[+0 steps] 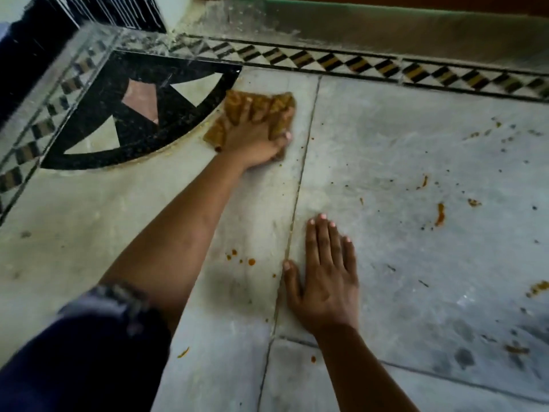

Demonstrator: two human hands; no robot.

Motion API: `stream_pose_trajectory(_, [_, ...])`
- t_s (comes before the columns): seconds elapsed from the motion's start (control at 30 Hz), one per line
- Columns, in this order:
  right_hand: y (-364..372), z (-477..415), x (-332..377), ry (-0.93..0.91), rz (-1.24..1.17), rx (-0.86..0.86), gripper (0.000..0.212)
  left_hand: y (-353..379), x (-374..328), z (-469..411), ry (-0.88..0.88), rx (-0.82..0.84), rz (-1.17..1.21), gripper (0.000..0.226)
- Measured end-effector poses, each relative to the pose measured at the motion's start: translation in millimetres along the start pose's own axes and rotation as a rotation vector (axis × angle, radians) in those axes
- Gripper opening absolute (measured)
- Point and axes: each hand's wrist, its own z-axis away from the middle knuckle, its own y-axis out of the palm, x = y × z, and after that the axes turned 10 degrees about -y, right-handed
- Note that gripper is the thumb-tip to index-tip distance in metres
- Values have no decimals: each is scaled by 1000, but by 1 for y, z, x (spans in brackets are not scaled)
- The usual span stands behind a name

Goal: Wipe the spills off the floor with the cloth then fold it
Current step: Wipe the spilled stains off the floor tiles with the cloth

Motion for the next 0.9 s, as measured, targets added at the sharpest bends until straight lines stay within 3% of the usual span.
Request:
stream_pose_trajectory(0.1, [1,-1,0,-6,-15,11,72,27,18,65,268,-110,-130,61])
stream_pose_trajectory(0.17, [2,-1,0,-2,-34,3,72,34,51,88,305,-150,-126,63])
stream_pose_trajectory(0.27, [3,-1,1,-5,-31,3,72,20,79,54,66,-176,-134,63])
stream_pose_trajectory(0.37, [3,-1,0,-9,-25,0,72,-5,59,-17,-163,-171,-24,61])
stream_pose_trajectory(0.53, [4,-1,-1,-12,-13,3,72,-36,-3,-89,-239,-78,124,68])
stream_pose_trajectory(0.67, [2,-1,0,-6,-19,-11,72,-24,-39,-53,59,-38,14,68])
stream_pose_trajectory(0.8, [2,0,-1,-10,-29,-18,72,15,5,32,347,-98,-134,66])
stream_pose_trajectory(0.9, [2,0,-2,-8,-29,-19,72,17,38,41,296,-137,-163,63])
